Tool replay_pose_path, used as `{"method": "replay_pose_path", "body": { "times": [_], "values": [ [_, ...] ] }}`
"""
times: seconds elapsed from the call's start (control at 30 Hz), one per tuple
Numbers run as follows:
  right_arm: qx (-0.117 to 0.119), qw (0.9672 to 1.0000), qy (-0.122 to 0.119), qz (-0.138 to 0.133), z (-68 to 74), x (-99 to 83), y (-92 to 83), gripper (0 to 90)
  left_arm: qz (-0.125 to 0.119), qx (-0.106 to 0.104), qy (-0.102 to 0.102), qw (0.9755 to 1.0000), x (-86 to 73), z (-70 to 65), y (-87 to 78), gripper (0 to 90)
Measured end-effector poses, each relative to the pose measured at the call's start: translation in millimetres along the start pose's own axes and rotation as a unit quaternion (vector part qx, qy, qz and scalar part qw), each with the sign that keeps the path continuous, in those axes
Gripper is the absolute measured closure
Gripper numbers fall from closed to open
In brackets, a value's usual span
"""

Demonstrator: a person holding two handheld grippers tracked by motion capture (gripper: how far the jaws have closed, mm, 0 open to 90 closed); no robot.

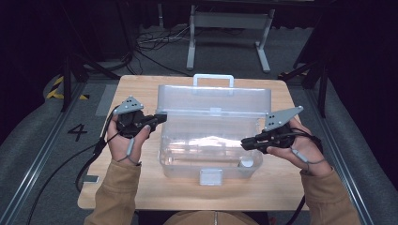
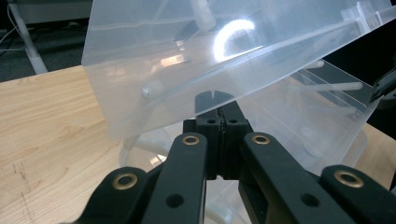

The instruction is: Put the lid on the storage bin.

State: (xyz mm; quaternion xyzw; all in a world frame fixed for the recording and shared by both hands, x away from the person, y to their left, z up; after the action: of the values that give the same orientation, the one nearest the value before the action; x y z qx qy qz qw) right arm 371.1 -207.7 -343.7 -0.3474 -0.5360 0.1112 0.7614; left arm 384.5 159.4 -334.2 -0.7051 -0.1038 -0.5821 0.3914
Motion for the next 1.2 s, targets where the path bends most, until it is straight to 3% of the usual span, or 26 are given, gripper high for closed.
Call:
{"method": "replay_pose_path", "body": {
  "times": [0.33,0.53,0.9,1.2],
  "values": [
    [-0.012,0.9982,0.028,-0.051,-5.3,-3.4,-19.5,89.8,0.008,-0.003,0.003,1.0,-1.2,-1.8,-3.8,89.3],
    [-0.015,0.9949,0.065,-0.076,-15.1,-8.9,-33.4,89.8,0.016,-0.01,0.004,0.9998,-2.0,-2.8,-6.7,89.3],
    [-0.021,0.9889,0.125,-0.078,-26.8,-16.9,-40.7,90.0,0.046,-0.028,-0.001,0.9985,-5.5,-5.1,-11.4,89.1],
    [-0.031,0.9871,0.141,-0.07,-33.2,-21.3,-43.0,90.0,0.082,-0.041,-0.014,0.9957,-8.9,-5.0,-16.6,89.3]
  ]
}}
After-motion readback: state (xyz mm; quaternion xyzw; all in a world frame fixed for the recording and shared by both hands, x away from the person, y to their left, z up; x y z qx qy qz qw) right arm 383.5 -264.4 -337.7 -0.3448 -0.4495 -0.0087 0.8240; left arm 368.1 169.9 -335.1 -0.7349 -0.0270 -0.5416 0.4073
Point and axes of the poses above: each handheld gripper's, and its own axes: y roughly forward along the jaws, x roughly out of its top, z roughly to its left, the point moved 3 cm from there along y, roughly forward along the jaws, and after that the axes turned 11 degrees about y, right-handed, at the moved point
